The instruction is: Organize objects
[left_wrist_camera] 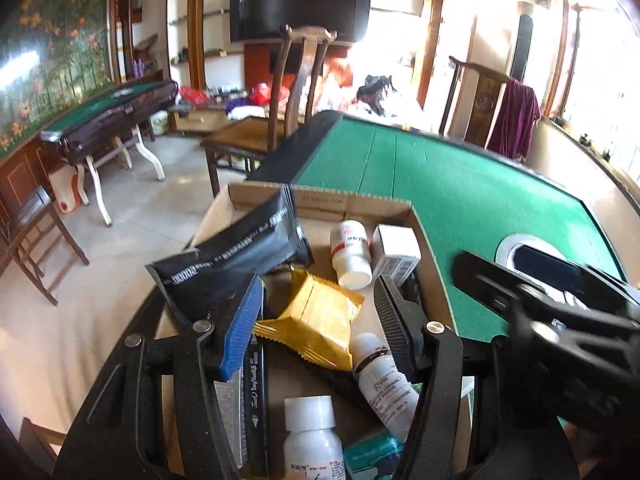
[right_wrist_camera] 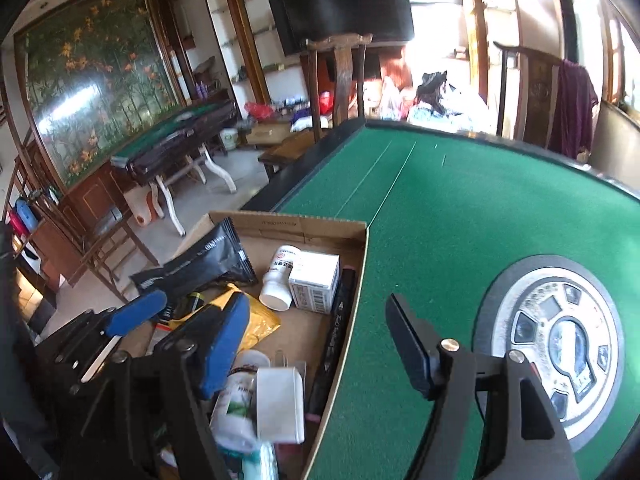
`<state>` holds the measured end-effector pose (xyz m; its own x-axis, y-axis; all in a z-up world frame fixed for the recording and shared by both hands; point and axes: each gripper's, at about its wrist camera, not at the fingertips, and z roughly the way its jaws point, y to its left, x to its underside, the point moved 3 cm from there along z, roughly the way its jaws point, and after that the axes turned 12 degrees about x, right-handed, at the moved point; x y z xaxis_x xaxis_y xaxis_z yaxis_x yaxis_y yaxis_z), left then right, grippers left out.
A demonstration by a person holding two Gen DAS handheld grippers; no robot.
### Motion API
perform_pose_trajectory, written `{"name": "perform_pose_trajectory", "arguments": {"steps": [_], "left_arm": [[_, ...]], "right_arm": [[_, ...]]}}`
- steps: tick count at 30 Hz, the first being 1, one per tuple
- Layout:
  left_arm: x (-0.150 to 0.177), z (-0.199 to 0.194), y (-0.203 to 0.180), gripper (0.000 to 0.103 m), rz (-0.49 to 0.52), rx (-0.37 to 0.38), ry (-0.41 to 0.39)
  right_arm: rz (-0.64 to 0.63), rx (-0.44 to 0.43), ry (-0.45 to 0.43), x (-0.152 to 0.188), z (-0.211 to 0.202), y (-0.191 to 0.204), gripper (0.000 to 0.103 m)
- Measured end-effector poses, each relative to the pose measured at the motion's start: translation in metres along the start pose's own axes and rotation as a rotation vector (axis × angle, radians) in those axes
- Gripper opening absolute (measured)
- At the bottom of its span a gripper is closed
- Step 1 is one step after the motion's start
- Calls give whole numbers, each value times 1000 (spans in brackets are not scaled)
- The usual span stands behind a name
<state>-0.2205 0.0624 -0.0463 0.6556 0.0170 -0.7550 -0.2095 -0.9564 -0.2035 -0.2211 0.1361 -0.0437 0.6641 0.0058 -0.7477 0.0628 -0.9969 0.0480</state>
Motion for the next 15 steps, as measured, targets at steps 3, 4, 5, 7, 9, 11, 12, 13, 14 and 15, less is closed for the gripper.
{"name": "perform_pose_trajectory", "arguments": {"steps": [3, 4, 5, 7, 9, 11, 12, 13, 14, 15], "left_arm": [[1, -11, -7, 59, 13, -2, -46], [3, -15, -10, 59, 16, -3, -55], [5, -20, -13, 59, 18, -4, -62], [12, -33, -19, 59, 18, 16, -77], [20, -53, -19, 59, 17, 2, -106], [32, -76, -18, 69, 44, -64, -160], [40, -86, -18, 74, 58, -100, -185], [46, -96, -17, 79, 68, -124, -212], [54, -106, -16, 79, 76, -134, -231], [61, -116, -14, 79, 78, -121, -246]], "right_arm": [[24, -11, -46, 6, -23, -9, 80], [16, -6, -64, 8, -31, -10, 80], [13, 5, -88, 11, -41, -12, 80], [15, 20, -132, 20, -58, -18, 81], [9, 26, -151, 31, -69, -21, 82], [6, 26, -168, 41, -77, -21, 82], [9, 19, -170, 45, -78, -20, 82], [7, 5, -168, 47, -79, -18, 82], [6, -10, -164, 51, -80, -16, 82], [6, -19, -161, 54, -80, -14, 82]]}}
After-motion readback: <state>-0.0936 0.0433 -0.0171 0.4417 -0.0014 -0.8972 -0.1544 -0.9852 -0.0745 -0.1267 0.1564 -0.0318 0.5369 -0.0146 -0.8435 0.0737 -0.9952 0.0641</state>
